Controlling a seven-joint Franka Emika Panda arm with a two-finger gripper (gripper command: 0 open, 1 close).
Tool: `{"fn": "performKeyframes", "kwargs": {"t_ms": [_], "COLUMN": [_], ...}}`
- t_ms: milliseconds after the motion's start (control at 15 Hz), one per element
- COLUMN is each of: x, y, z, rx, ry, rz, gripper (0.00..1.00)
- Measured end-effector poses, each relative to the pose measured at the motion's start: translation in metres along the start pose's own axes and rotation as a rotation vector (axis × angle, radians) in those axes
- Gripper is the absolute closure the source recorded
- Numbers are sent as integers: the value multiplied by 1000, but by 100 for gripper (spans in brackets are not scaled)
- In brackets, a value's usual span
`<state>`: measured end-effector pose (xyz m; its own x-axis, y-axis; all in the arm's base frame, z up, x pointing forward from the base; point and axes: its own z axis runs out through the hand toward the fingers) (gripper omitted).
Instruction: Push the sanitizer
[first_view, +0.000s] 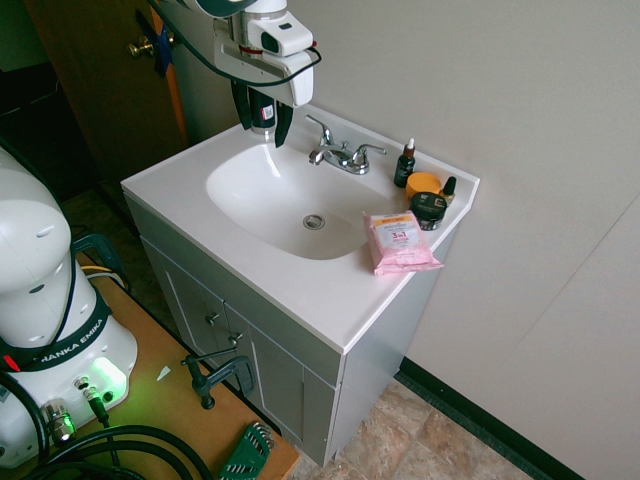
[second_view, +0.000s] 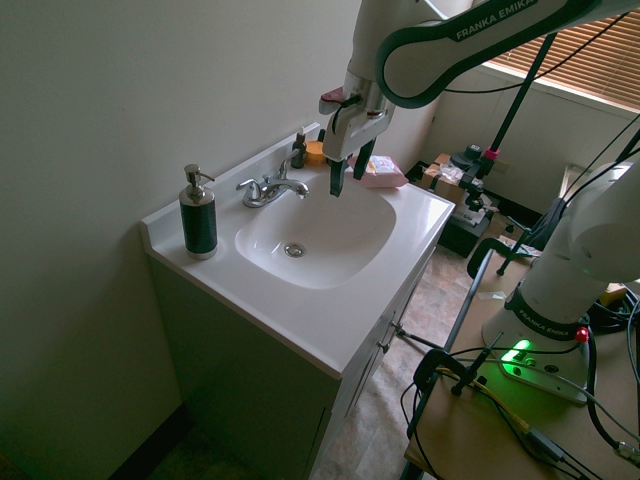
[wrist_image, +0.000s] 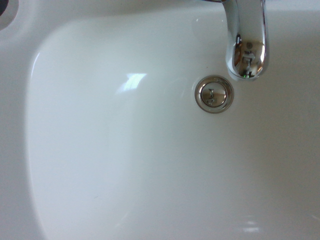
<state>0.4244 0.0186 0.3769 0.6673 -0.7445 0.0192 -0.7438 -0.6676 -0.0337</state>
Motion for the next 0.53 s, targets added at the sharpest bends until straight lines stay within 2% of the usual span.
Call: {"fn": "performKeyframes", "kwargs": {"t_ms": [267, 533], "x": [3, 0], "y": [-6, -59], "z": [-12, -79], "rx": [19, 68], "ry": [17, 87], "rz": [-13, -84], "gripper": [0, 0]}}
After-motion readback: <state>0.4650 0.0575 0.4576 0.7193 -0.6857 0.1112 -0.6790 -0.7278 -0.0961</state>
